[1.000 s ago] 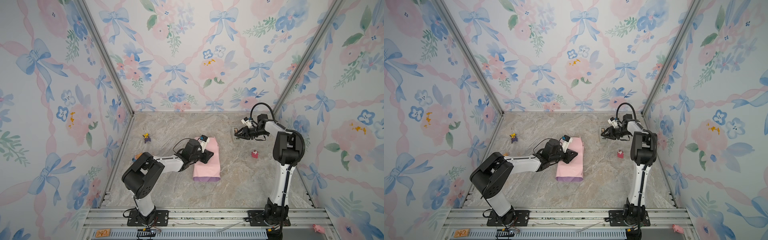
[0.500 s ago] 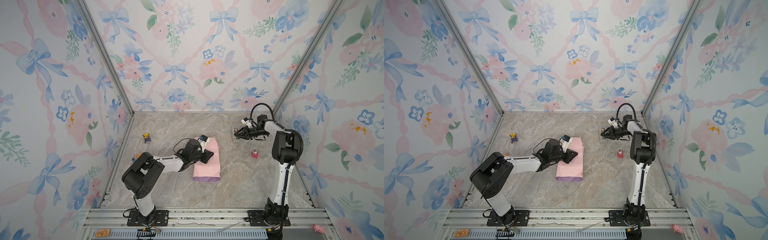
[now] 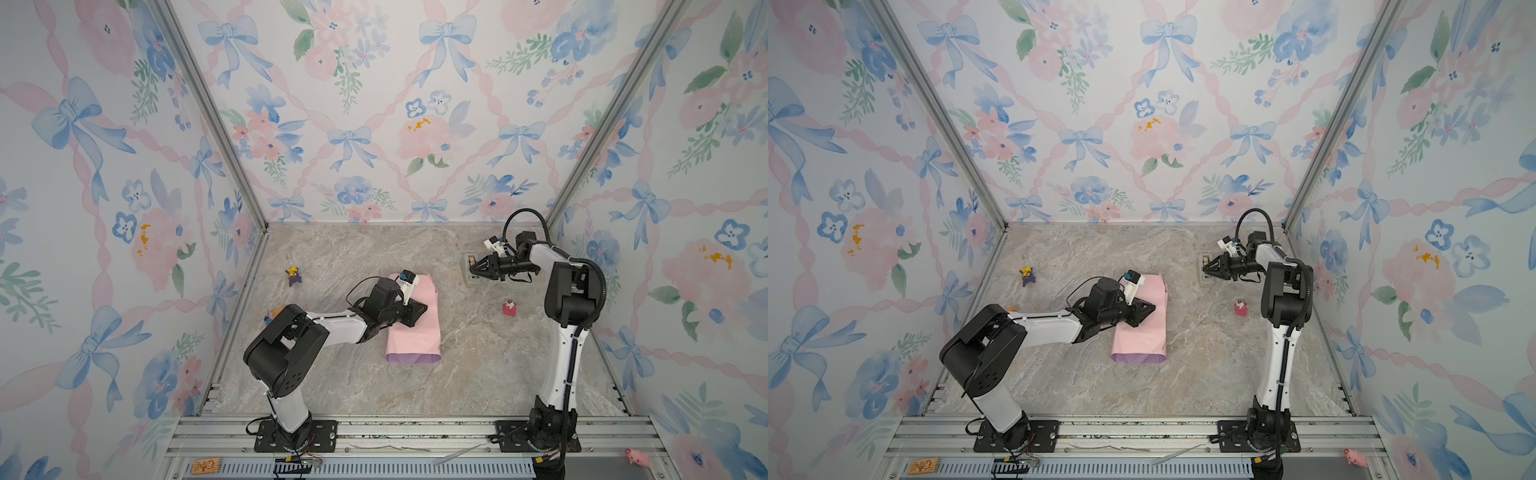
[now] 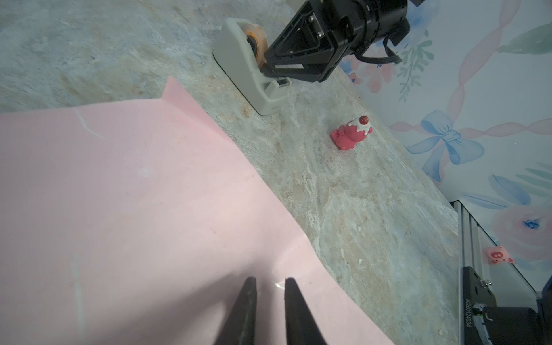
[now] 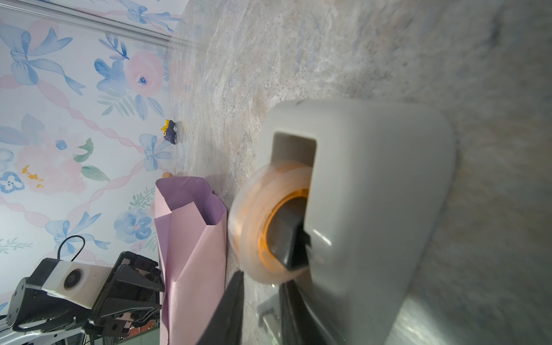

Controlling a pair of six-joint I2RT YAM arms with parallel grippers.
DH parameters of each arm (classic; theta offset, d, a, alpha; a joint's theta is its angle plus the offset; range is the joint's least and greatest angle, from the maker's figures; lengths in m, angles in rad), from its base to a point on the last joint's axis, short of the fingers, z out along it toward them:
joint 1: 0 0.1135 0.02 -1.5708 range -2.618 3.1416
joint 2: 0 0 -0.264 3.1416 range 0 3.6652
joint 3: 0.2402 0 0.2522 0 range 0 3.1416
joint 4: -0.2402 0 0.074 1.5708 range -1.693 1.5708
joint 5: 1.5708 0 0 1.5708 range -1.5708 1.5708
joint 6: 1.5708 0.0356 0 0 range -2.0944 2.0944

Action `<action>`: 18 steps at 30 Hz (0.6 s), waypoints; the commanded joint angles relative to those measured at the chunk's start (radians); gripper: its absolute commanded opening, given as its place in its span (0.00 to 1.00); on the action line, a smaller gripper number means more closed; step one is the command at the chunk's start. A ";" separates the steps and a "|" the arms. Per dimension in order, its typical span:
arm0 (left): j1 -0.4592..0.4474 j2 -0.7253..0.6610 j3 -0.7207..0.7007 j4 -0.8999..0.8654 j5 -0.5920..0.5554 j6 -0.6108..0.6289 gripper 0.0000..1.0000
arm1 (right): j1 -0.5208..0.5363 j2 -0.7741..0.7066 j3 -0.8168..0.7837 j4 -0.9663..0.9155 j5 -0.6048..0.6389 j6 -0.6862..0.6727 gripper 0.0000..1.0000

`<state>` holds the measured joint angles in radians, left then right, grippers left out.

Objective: Wrap a gift box in wrapping paper
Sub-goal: Tear off the tape with the cutter.

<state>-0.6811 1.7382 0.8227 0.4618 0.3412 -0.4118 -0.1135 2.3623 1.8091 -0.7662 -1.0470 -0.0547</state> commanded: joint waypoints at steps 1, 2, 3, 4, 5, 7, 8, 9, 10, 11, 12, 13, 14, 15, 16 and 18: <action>0.002 0.049 -0.029 -0.149 -0.022 0.002 0.21 | -0.001 0.023 -0.014 0.028 -0.053 0.017 0.22; 0.001 0.048 -0.030 -0.149 -0.022 0.002 0.21 | -0.002 0.020 -0.018 0.032 -0.055 0.021 0.22; 0.001 0.049 -0.031 -0.149 -0.022 0.002 0.21 | -0.004 0.019 -0.019 0.037 -0.056 0.024 0.21; 0.002 0.047 -0.031 -0.149 -0.022 0.002 0.22 | -0.006 0.016 -0.024 0.041 -0.057 0.026 0.21; 0.001 0.048 -0.031 -0.149 -0.024 0.002 0.22 | -0.006 0.013 -0.027 0.047 -0.057 0.031 0.20; 0.002 0.045 -0.031 -0.149 -0.022 0.002 0.21 | -0.008 0.009 -0.032 0.059 -0.063 0.039 0.20; 0.002 0.046 -0.030 -0.149 -0.022 0.001 0.21 | -0.009 0.007 -0.034 0.063 -0.066 0.042 0.19; 0.001 0.046 -0.030 -0.149 -0.023 0.001 0.22 | -0.010 0.005 -0.037 0.068 -0.068 0.046 0.18; 0.002 0.046 -0.031 -0.149 -0.024 0.002 0.21 | -0.010 0.006 -0.040 0.073 -0.068 0.050 0.18; 0.002 0.045 -0.030 -0.150 -0.024 0.002 0.21 | -0.011 0.004 -0.041 0.076 -0.067 0.051 0.17; 0.002 0.045 -0.030 -0.150 -0.022 0.002 0.21 | -0.010 0.003 -0.043 0.078 -0.067 0.053 0.17; 0.002 0.045 -0.030 -0.148 -0.023 0.002 0.21 | -0.011 0.002 -0.045 0.081 -0.070 0.053 0.16; 0.002 0.044 -0.029 -0.149 -0.023 0.002 0.21 | -0.010 0.000 -0.045 0.082 -0.071 0.055 0.16; 0.002 0.044 -0.030 -0.149 -0.024 0.001 0.22 | -0.010 0.000 -0.048 0.087 -0.072 0.058 0.15; 0.002 0.044 -0.028 -0.149 -0.024 0.001 0.22 | -0.010 -0.003 -0.051 0.093 -0.073 0.063 0.14; 0.002 0.043 -0.028 -0.149 -0.024 0.002 0.22 | -0.011 -0.011 -0.062 0.113 -0.080 0.077 0.12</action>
<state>-0.6811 1.7382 0.8227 0.4618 0.3412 -0.4118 -0.1257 2.3623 1.7653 -0.6926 -1.0851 0.0002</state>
